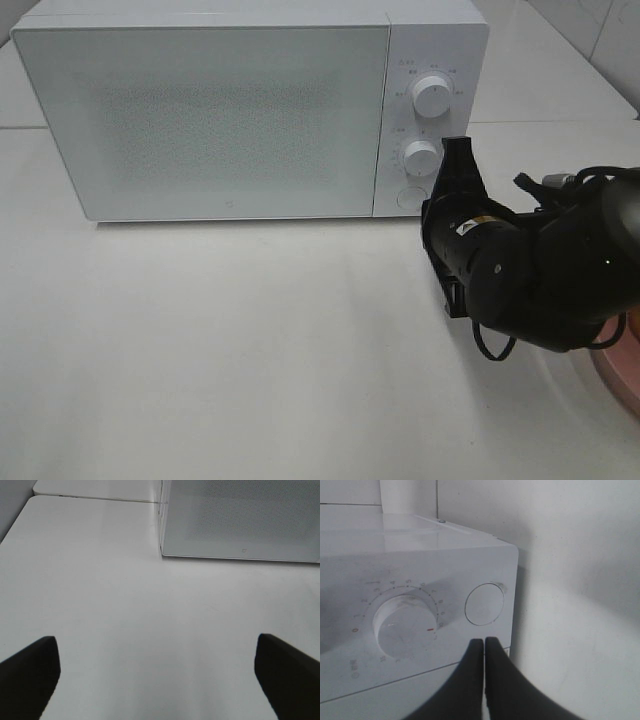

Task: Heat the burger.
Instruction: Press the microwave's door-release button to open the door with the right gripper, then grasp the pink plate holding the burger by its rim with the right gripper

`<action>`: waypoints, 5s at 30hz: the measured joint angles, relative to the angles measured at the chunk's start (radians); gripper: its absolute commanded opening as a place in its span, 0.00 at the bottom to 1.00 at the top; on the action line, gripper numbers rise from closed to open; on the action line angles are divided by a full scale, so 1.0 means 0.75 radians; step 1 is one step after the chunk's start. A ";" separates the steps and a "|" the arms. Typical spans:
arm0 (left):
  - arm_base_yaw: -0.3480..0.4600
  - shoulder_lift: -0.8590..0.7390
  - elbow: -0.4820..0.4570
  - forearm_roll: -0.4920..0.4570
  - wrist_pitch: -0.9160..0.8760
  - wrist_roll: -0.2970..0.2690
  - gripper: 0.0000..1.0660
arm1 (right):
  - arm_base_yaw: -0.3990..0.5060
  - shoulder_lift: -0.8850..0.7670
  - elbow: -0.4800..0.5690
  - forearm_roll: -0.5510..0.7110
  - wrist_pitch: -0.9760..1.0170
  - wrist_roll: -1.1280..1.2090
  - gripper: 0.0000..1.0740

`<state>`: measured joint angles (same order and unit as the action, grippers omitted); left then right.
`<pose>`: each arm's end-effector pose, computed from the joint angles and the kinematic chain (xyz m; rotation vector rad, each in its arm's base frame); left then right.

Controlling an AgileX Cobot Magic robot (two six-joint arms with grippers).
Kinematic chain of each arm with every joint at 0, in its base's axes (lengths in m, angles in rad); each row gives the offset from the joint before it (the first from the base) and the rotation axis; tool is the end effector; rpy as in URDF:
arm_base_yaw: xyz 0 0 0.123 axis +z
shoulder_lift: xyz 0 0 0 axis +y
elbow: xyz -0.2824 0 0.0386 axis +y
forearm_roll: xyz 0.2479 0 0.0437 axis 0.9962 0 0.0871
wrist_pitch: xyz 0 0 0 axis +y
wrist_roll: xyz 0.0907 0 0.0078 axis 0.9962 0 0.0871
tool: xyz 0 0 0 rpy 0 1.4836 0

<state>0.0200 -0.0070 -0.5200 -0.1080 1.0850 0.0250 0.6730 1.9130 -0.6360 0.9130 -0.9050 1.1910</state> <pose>-0.0094 -0.0089 0.2810 0.0134 2.0383 -0.1008 0.2748 0.1467 0.1154 1.4978 1.4722 0.9155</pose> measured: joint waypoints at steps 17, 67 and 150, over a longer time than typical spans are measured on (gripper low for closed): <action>0.000 0.000 0.000 0.000 0.000 0.000 0.92 | -0.123 0.212 -0.236 -0.147 0.100 0.073 0.00; 0.000 0.000 0.000 0.000 0.000 0.000 0.92 | -0.169 0.336 -0.357 -0.168 0.040 0.141 0.00; 0.000 0.000 0.000 0.000 0.000 0.000 0.92 | -0.236 -0.064 -0.361 -0.161 1.085 -1.588 0.03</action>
<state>0.0200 -0.0070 -0.5200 -0.1080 1.0850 0.0250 0.4960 1.8650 -0.9070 0.7920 -0.0910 0.0000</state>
